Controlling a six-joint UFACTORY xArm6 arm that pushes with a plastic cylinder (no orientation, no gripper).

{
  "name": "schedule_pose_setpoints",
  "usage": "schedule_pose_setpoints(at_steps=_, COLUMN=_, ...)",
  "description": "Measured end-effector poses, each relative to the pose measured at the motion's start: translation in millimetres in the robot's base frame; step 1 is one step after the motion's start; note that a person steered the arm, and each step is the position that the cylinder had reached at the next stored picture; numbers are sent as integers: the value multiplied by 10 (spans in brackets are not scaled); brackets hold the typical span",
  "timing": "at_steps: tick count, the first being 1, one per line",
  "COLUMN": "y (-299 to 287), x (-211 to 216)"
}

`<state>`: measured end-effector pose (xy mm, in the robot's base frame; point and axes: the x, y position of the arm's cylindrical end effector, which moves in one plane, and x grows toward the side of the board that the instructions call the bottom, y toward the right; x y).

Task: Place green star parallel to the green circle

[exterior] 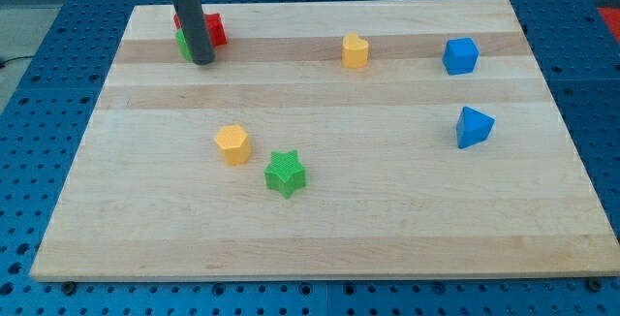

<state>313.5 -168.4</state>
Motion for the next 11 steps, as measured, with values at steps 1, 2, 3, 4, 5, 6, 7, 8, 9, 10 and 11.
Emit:
schedule_pose_setpoints(at_steps=1, y=364, x=200)
schedule_pose_setpoints(at_steps=2, y=1082, x=470)
schedule_pose_setpoints(at_steps=3, y=1592, x=857)
schedule_pose_setpoints(at_steps=4, y=1724, x=1451)
schedule_pose_setpoints(at_steps=5, y=1731, x=1842)
schedule_pose_setpoints(at_steps=6, y=1301, x=1930)
schedule_pose_setpoints(at_steps=7, y=1268, x=2218)
schedule_pose_setpoints(at_steps=8, y=1179, x=2425)
schedule_pose_setpoints(at_steps=9, y=496, x=2265)
schedule_pose_setpoints(at_steps=10, y=-14, x=2027)
schedule_pose_setpoints(at_steps=11, y=-273, x=1825)
